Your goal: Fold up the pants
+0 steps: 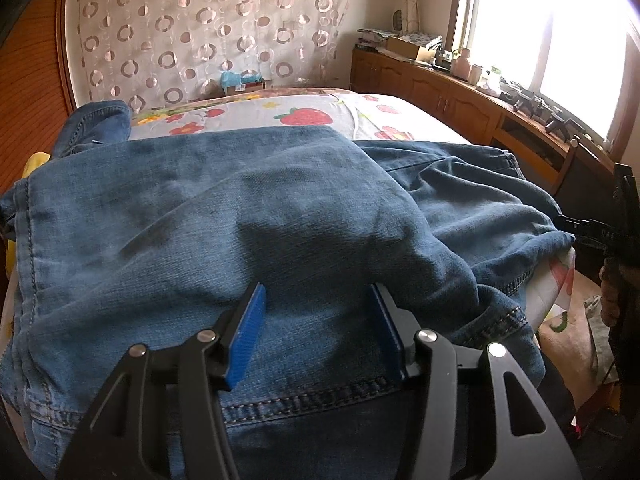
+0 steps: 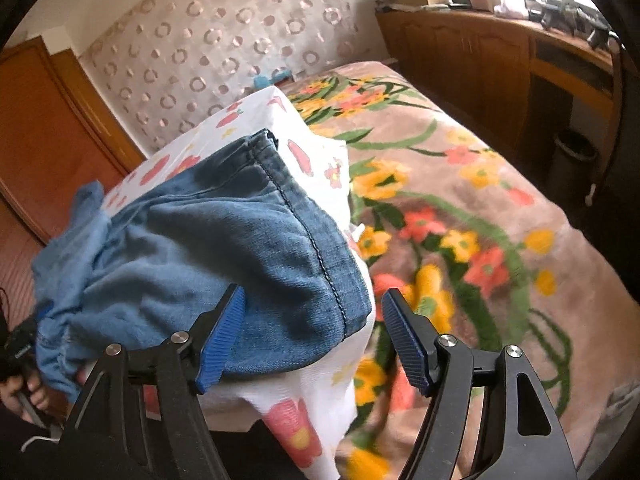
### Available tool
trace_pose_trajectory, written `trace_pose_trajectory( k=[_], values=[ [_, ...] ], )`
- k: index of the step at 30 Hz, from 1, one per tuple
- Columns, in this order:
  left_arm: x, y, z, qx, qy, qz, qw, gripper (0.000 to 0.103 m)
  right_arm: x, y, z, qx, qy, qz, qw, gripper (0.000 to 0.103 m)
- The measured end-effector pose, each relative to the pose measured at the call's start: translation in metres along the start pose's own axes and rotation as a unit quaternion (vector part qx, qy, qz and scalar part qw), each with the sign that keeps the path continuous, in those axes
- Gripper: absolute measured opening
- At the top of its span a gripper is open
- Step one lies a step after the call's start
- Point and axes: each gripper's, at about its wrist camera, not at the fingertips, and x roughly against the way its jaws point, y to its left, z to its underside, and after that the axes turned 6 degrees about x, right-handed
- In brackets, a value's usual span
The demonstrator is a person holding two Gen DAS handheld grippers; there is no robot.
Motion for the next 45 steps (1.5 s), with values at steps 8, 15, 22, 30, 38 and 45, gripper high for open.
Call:
trace_pose_trajectory(
  k=[8,15,22,30,38,45],
  values=[
    [0.001,0.002,-0.001,0.001,-0.001,0.002,1.0000,0.053,0.004,0.006,0.000,0.006,0.004,-0.025,1.000,0.052],
    [0.004,0.002,-0.003,0.004,0.001,0.006,1.0000,0.053,0.017,0.024,-0.009,0.038,-0.013,-0.011,0.999,0.019],
    [0.015,0.009,-0.008,0.025,-0.003,0.018,0.9995,0.053,0.052,0.060,-0.033,0.088,-0.067,-0.004,0.994,0.014],
    [0.046,0.017,-0.012,0.030,-0.036,0.018,0.9987,0.053,0.083,0.134,-0.068,0.171,-0.116,-0.053,0.977,0.012],
    [0.079,0.040,-0.012,0.042,-0.069,0.005,0.9968,0.053,0.097,0.248,-0.097,0.269,-0.151,-0.139,0.941,0.011],
    [0.103,0.070,-0.006,0.062,-0.089,-0.011,0.9940,0.053,0.085,0.349,-0.094,0.344,-0.144,-0.204,0.905,0.011]
  ],
)
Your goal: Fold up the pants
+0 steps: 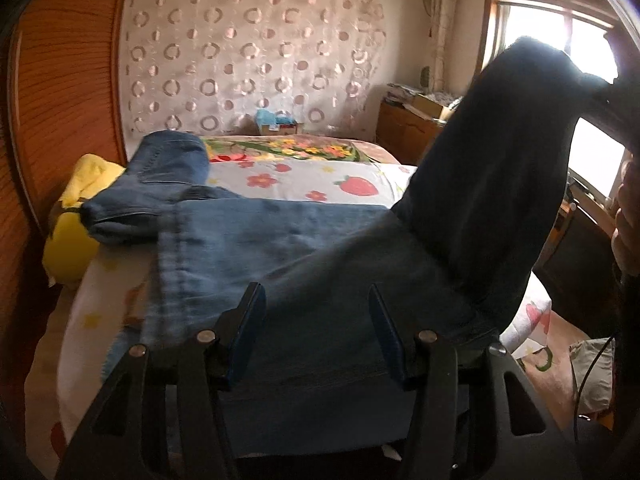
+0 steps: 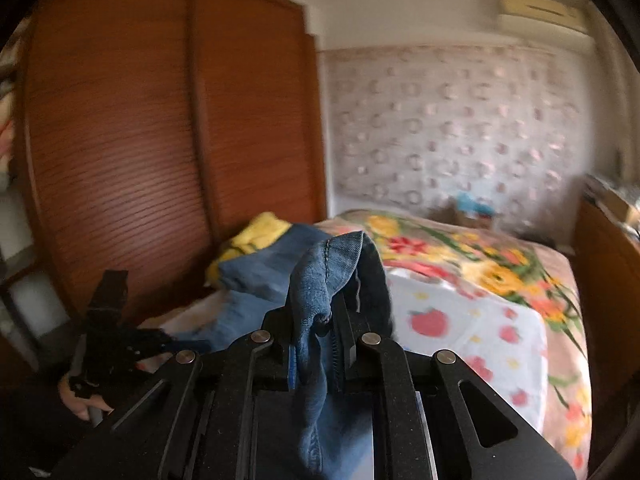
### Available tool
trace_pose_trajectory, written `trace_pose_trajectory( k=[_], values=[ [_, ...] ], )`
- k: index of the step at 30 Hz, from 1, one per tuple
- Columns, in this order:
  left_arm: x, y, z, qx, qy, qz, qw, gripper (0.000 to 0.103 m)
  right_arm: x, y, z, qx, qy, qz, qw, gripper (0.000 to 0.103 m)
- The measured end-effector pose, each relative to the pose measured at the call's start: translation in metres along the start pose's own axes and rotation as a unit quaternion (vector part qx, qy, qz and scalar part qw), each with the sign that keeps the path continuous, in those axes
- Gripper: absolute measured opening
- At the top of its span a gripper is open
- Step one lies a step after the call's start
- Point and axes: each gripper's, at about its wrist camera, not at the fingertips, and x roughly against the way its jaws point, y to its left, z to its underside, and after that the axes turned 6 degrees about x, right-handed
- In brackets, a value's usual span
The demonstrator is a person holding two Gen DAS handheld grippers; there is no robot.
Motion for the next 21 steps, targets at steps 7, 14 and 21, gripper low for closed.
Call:
trace_pose_trajectory(
  k=[7,14,21],
  values=[
    [0.009,0.032,0.006,0.030,-0.003,-0.009,0.9995,0.053,-0.070,0.022,0.006,0.011,0.044,-0.027,0.999,0.033],
    [0.009,0.041,0.010,0.038,-0.001,-0.010,0.9992,0.053,-0.079,0.007,0.032,-0.001,0.071,-0.007,0.997,0.039],
    [0.007,0.031,0.005,0.030,-0.003,0.008,0.9995,0.053,-0.079,-0.007,0.078,-0.027,0.119,0.013,0.992,0.051]
  ],
)
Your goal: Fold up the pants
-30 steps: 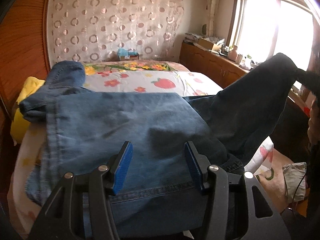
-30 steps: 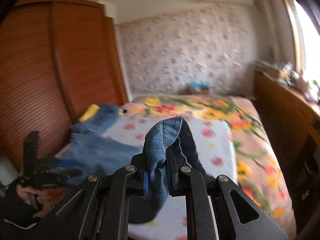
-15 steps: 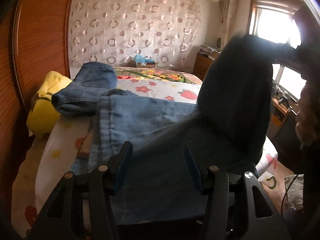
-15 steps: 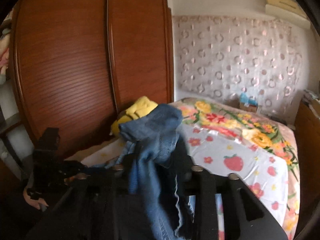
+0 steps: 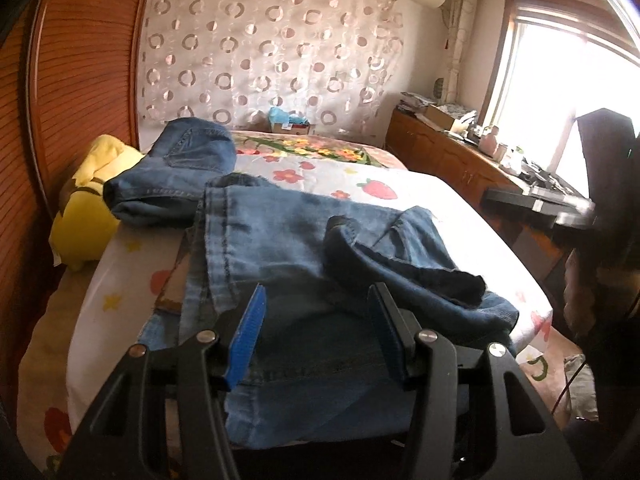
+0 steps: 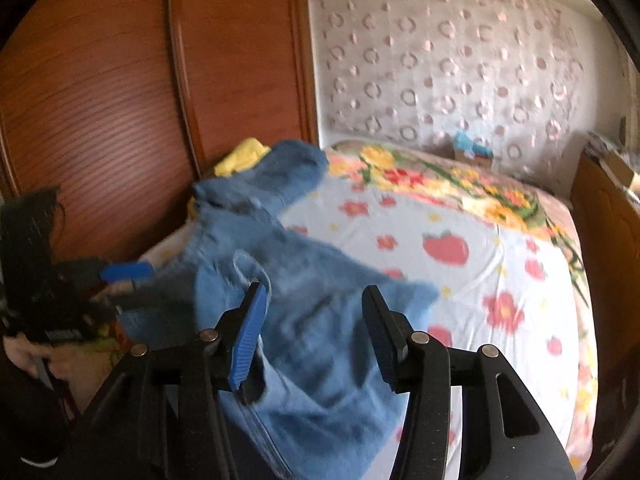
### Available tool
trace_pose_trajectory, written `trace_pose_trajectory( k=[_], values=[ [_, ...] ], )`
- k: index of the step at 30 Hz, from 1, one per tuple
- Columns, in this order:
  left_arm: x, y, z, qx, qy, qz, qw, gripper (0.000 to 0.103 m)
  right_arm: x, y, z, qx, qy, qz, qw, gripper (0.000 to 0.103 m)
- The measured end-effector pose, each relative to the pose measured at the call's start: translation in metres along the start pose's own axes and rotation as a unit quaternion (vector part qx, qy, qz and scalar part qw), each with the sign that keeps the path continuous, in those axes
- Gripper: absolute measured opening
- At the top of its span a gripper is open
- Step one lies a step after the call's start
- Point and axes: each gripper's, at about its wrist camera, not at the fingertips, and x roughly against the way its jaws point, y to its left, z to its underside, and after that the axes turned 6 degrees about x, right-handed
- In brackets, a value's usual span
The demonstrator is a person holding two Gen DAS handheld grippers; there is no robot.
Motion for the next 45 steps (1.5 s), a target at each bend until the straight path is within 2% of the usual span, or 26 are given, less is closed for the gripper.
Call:
trace_pose_trajectory(
  k=[4,9,17,22,27,32,36,38,39,40,43,45],
  values=[
    [-0.004,-0.009,-0.011,-0.016,-0.001,0.005,0.9999,0.053,-0.005,-0.003,0.026,-0.018,0.021,0.000,1.000,0.051],
    [-0.019,-0.016,-0.026,-0.028,0.007,0.012,0.9995,0.053,-0.001,-0.003,0.042,-0.025,0.028,0.005,0.999,0.051],
    [-0.052,-0.021,-0.043,-0.042,0.026,0.003,0.9988,0.053,-0.003,-0.001,0.062,0.000,0.059,0.008,0.998,0.051],
    [-0.073,-0.013,-0.044,-0.040,0.042,-0.006,0.9983,0.053,-0.017,0.002,0.067,0.021,0.070,0.004,0.997,0.052],
    [-0.082,-0.005,-0.031,-0.037,0.057,-0.011,0.9976,0.053,-0.029,0.003,0.064,0.043,0.067,0.006,0.997,0.052],
    [-0.079,-0.002,-0.021,-0.038,0.059,0.004,0.9975,0.033,-0.035,0.008,0.060,0.067,0.064,-0.002,0.996,0.052],
    [-0.077,-0.006,-0.018,-0.047,0.057,0.015,0.9972,0.023,-0.040,0.009,0.058,0.080,0.062,-0.031,0.994,0.052],
    [-0.075,-0.008,-0.017,-0.053,0.056,0.016,0.9969,0.018,-0.045,0.009,0.058,0.086,0.069,-0.050,0.993,0.045],
    [-0.074,-0.009,-0.016,-0.055,0.055,0.018,0.9968,0.016,-0.048,0.009,0.058,0.086,0.075,-0.058,0.992,0.034],
    [-0.072,-0.009,-0.016,-0.057,0.053,0.020,0.9968,0.013,-0.050,0.008,0.058,0.087,0.078,-0.060,0.991,0.015],
    [-0.063,-0.010,-0.014,-0.055,0.045,0.023,0.9972,0.008,-0.052,-0.001,0.054,0.072,0.075,-0.076,0.992,0.004],
    [-0.050,-0.011,-0.014,-0.051,0.033,0.023,0.9979,0.006,-0.047,-0.005,0.048,0.065,0.057,-0.084,0.993,0.003]
  ],
)
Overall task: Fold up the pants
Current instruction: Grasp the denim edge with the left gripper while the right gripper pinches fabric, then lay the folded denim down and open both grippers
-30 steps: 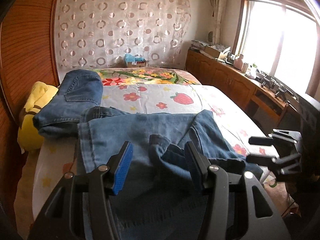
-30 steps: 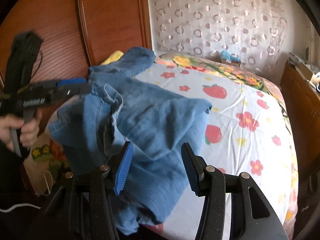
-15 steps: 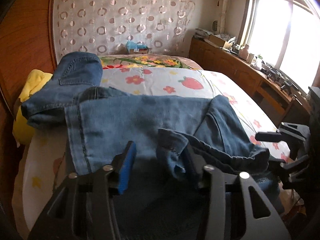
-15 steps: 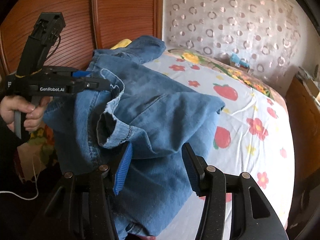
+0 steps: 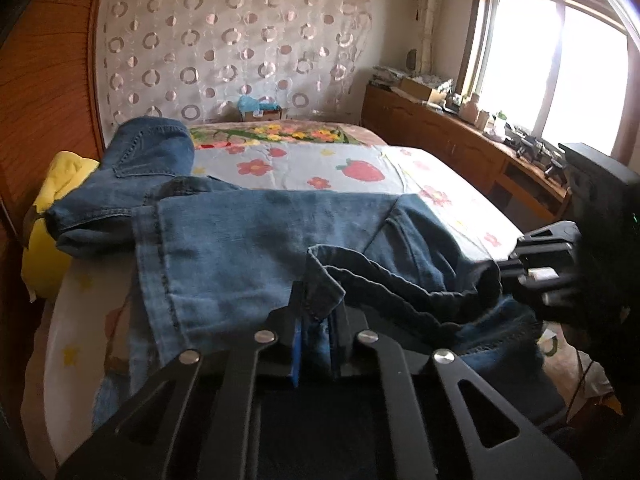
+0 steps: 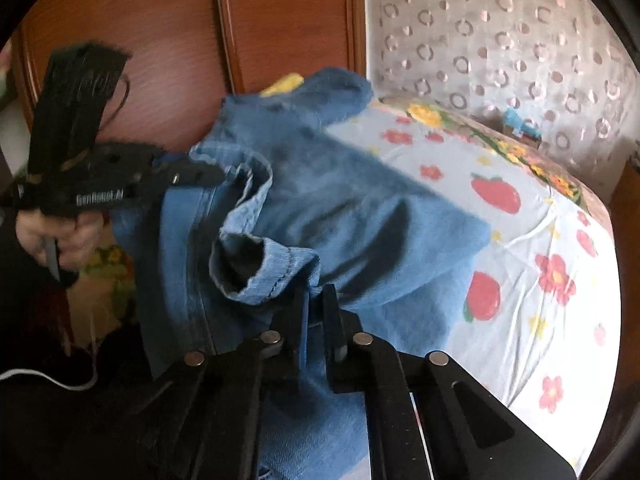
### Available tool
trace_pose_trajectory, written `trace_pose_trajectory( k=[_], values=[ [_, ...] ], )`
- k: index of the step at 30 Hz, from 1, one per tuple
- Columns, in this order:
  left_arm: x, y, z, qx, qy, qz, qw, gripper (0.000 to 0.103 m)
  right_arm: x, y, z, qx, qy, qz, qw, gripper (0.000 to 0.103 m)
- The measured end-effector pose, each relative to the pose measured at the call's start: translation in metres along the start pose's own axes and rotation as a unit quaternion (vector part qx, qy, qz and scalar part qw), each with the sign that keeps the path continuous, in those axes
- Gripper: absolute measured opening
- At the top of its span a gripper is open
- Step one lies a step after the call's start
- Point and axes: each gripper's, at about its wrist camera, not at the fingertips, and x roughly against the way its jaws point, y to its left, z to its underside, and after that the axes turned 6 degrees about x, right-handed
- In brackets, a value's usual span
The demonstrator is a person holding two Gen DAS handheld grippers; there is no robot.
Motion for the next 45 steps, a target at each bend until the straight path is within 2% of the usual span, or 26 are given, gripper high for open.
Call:
trace_pose_trajectory(
  k=[5,10,13,16,22,27,29,31,32,37,41,45],
  values=[
    [0.048,-0.005,0.001,0.015,-0.051,0.011,0.9985,0.005,0.022,0.004,-0.038,0.027,-0.043,0.019,0.999,0.002],
    [0.091,-0.004,0.008,0.035,-0.091,0.020,0.9950,0.005,0.030,0.014,-0.102,0.064,-0.083,0.034,0.994,0.002],
    [0.101,0.002,0.014,0.046,-0.089,0.028,0.9945,0.005,0.021,0.022,-0.131,0.077,-0.092,0.025,0.992,0.002],
    [0.102,0.008,0.020,0.047,-0.085,0.009,0.9952,0.005,-0.003,0.035,-0.152,0.094,-0.085,0.021,0.992,0.002],
    [0.087,0.033,0.038,0.073,-0.062,-0.016,0.9953,0.005,-0.073,0.048,-0.170,0.116,-0.040,0.030,0.992,0.002],
    [0.069,0.049,0.055,0.097,-0.029,-0.039,0.9941,0.010,-0.106,0.034,-0.169,0.083,-0.008,0.045,0.996,0.002],
    [0.067,0.052,0.057,0.099,-0.025,-0.041,0.9939,0.015,-0.111,0.029,-0.167,0.069,0.001,0.048,0.997,0.013],
    [0.067,0.054,0.057,0.099,-0.024,-0.045,0.9938,0.023,-0.107,0.024,-0.164,0.061,0.001,0.054,0.997,0.048],
    [0.068,0.054,0.057,0.098,-0.025,-0.049,0.9936,0.027,-0.101,0.022,-0.161,0.057,-0.005,0.056,0.997,0.051],
    [0.077,0.050,0.052,0.085,-0.038,-0.056,0.9940,0.037,-0.067,0.013,-0.139,0.036,-0.011,0.063,0.997,0.052],
    [0.078,0.045,0.046,0.077,-0.044,-0.048,0.9949,0.045,-0.032,0.005,-0.099,0.009,-0.013,0.077,0.997,0.054],
    [0.072,0.035,0.041,0.065,-0.043,-0.042,0.9960,0.051,-0.007,-0.004,-0.056,-0.033,-0.003,0.099,0.995,0.061]
  ],
)
